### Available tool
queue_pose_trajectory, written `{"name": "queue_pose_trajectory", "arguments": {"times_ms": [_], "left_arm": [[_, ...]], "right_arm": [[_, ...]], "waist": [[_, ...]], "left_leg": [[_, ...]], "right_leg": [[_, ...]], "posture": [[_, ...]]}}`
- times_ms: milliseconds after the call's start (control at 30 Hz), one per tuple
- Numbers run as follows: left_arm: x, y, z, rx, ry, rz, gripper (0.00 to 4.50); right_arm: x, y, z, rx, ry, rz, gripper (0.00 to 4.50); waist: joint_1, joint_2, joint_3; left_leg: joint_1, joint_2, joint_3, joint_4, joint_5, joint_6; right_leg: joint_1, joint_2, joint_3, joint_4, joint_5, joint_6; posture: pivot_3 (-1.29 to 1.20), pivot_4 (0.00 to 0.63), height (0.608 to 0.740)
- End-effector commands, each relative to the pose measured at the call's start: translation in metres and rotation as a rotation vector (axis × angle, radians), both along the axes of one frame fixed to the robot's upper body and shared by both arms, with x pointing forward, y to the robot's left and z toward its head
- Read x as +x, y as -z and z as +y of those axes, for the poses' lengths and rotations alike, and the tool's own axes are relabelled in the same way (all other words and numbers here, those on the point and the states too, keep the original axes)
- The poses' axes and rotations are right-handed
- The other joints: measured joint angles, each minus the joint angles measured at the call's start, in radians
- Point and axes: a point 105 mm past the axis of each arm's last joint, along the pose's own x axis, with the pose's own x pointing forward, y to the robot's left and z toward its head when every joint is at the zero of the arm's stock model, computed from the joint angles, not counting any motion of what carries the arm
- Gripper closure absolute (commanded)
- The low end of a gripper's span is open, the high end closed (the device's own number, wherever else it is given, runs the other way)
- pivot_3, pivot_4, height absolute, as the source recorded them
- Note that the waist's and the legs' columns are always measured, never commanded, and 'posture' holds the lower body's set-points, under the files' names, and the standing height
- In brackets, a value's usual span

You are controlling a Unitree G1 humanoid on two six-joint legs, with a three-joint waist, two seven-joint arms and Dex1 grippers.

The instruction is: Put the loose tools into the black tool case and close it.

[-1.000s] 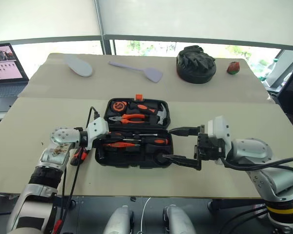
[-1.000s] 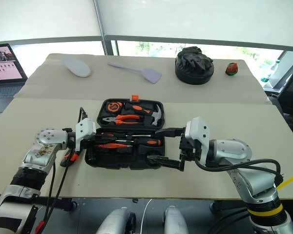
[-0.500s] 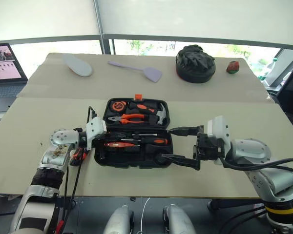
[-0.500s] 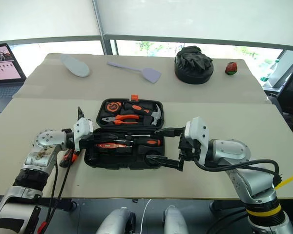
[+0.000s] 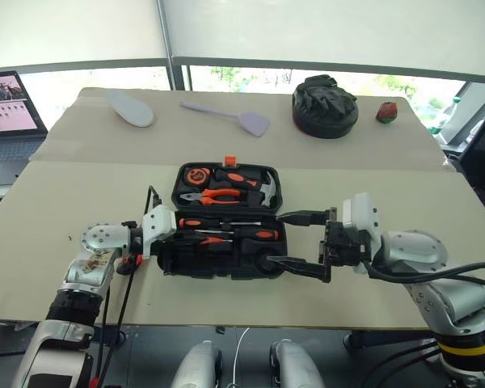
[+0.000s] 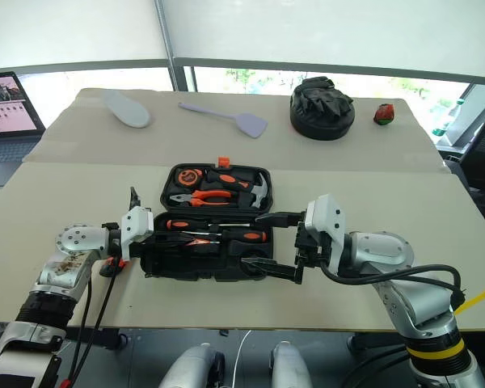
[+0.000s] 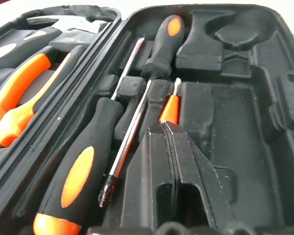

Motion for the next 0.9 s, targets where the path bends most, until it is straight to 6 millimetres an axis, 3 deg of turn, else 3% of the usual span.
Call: {"name": "queue_pose_trajectory", "arguments": {"times_ms": [33, 267, 333, 433, 500, 600, 767, 833, 900], "left_arm": [[-0.005, 0.019, -0.004, 0.028, -0.027, 0.081, 4.47], [-0.014, 0.018, 0.004, 0.044, -0.015, 0.094, 4.47], [-0.009, 0.003, 0.011, -0.033, -0.07, 0.07, 4.47], [-0.007, -0.039, 0.025, -0.229, -0.154, -0.024, 4.47], [-0.012, -0.057, 0.042, -0.293, -0.227, -0.052, 3.66], [-0.026, -0.062, 0.074, -0.323, -0.387, -0.058, 2.58], [-0.086, -0.033, 0.176, -0.283, -0.881, -0.047, 0.78], [-0.105, -0.024, 0.203, -0.267, -1.017, -0.033, 0.2], [-0.121, -0.018, 0.222, -0.264, -1.115, -0.031, 0.03]], "right_arm": [[-0.006, -0.004, 0.001, 0.013, -0.014, -0.018, 0.0], [-0.003, -0.003, -0.001, 0.011, -0.001, -0.019, 0.0], [-0.003, -0.002, -0.002, 0.014, 0.001, -0.018, 0.0], [0.001, -0.001, -0.007, 0.036, 0.022, -0.035, 0.0], [0.005, -0.001, -0.013, 0.054, 0.046, -0.07, 0.0], [0.009, 0.002, -0.021, 0.053, 0.063, -0.147, 0.0], [0.012, 0.012, -0.03, 0.066, 0.075, -0.208, 0.0], [0.015, 0.008, -0.031, 0.136, 0.105, -0.226, 0.0], [0.013, 0.006, -0.029, 0.174, 0.075, -0.228, 0.0]], "waist": [[0.0, 0.0, 0.0], [0.0, 0.001, 0.0], [-0.002, 0.001, 0.0], [-0.01, 0.001, 0.0], [-0.014, 0.0, 0.0], [-0.02, 0.001, 0.0], [-0.036, 0.001, 0.0], [-0.029, 0.0, 0.0], [-0.017, 0.0, 0.0]], "left_leg": [[0.0, 0.0, 0.0, 0.0, 0.0, 0.0], [0.001, 0.0, 0.0, 0.0, 0.0, 0.0], [0.001, 0.0, 0.0, 0.0, 0.0, 0.0], [0.0, 0.001, 0.0, 0.0, 0.0, 0.0], [-0.001, 0.001, -0.001, 0.0, 0.0, 0.0], [-0.001, 0.001, -0.001, -0.001, 0.0, 0.0], [0.003, 0.001, 0.001, -0.004, -0.002, -0.001], [0.003, 0.002, 0.0, -0.004, -0.002, -0.001], [0.003, 0.002, 0.0, -0.004, -0.002, -0.001]], "right_leg": [[0.0, 0.0, 0.0, 0.0, 0.0, 0.0], [0.001, 0.0, 0.0, 0.0, 0.0, 0.0], [0.001, 0.0, 0.0, 0.0, 0.0, 0.0], [0.0, 0.0, 0.0, 0.0, 0.0, 0.0], [-0.001, 0.0, 0.0, 0.0, 0.0, 0.0], [-0.001, 0.0, 0.0, 0.0, 0.0, 0.0], [-0.001, -0.001, 0.003, -0.002, 0.0, 0.0], [-0.001, -0.001, 0.002, -0.002, 0.0, 0.0], [0.0, -0.001, 0.001, -0.002, 0.0, -0.001]], "posture": [[0.0, 0.15, 0.74], [0.0, 0.15, 0.74], [0.0, 0.15, 0.74], [0.0, 0.15, 0.74], [0.0, 0.15, 0.74], [0.0, 0.15, 0.74], [0.0, 0.15, 0.74], [0.0, 0.15, 0.74], [0.0, 0.15, 0.74]]}}
